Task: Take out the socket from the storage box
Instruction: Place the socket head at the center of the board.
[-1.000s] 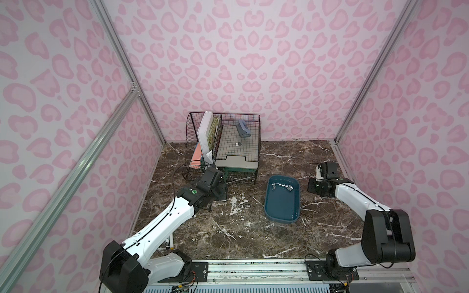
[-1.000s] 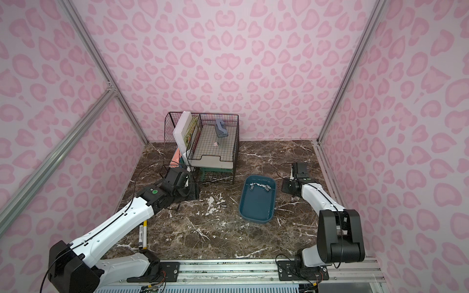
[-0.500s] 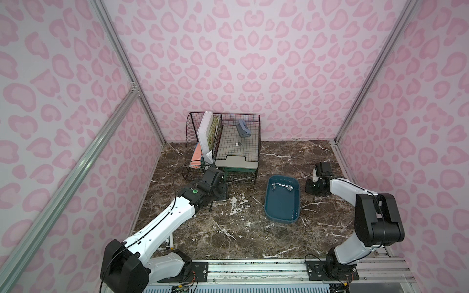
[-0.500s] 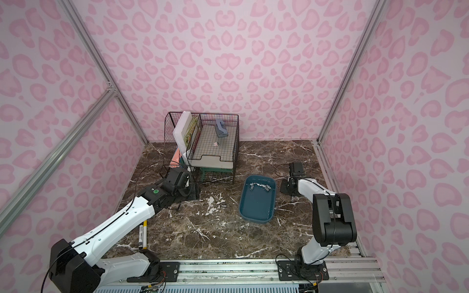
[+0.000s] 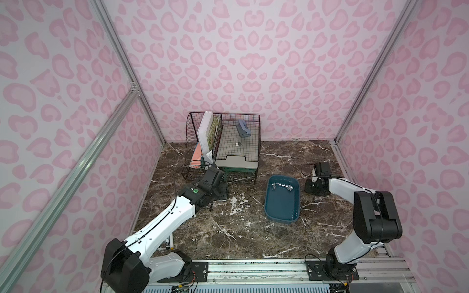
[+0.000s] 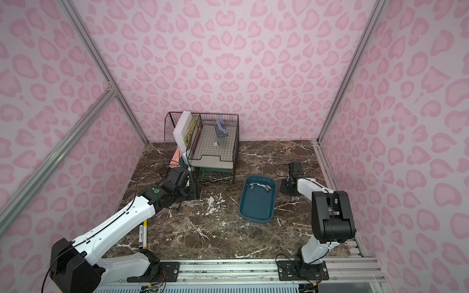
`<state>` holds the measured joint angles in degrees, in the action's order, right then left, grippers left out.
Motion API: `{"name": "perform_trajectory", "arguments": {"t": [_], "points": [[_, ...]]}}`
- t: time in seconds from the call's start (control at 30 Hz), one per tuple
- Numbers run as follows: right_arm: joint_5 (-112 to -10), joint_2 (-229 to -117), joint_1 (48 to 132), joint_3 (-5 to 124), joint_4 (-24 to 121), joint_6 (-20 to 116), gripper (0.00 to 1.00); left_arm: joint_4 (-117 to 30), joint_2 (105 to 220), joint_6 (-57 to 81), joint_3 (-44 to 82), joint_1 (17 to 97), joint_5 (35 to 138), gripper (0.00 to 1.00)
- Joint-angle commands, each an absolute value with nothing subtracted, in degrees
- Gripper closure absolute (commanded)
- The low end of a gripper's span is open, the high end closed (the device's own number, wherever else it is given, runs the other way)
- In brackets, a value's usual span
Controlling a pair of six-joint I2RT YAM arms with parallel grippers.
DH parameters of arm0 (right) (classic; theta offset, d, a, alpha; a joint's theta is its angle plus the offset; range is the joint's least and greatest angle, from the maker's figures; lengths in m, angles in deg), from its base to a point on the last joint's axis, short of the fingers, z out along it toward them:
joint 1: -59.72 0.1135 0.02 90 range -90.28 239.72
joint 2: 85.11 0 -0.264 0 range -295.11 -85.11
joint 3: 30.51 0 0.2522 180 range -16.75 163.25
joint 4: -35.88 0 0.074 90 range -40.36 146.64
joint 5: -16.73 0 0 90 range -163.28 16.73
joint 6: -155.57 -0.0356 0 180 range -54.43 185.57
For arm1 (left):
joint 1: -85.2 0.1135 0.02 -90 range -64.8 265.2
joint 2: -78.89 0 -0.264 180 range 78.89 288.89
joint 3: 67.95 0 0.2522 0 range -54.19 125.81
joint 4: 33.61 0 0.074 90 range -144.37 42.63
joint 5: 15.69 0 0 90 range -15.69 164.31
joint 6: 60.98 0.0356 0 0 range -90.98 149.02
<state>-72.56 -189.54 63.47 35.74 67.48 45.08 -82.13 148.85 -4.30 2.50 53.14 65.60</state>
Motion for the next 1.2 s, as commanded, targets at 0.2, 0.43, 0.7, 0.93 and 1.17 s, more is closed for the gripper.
{"name": "perform_trajectory", "arguments": {"t": [0.2,0.43,0.7,0.93,1.17], "points": [[-72.1,-190.1,63.5,35.8,65.8,44.7,0.73,-81.0,149.3,-4.5,3.2,52.8,65.4,0.36],[-72.0,-189.3,63.5,36.5,66.7,45.0,0.71,-81.1,149.3,-4.3,3.6,52.6,65.3,0.36],[-71.4,-185.2,62.9,37.1,69.3,46.4,0.64,-80.7,148.8,-1.1,5.5,51.6,66.7,0.36],[-68.1,-176.9,62.7,37.2,73.0,47.0,0.60,-81.8,151.9,2.6,12.5,47.4,67.6,0.35],[-64.2,-168.2,62.6,34.9,75.4,46.7,0.57,-82.7,160.1,5.5,22.2,41.4,70.9,0.35]]}}
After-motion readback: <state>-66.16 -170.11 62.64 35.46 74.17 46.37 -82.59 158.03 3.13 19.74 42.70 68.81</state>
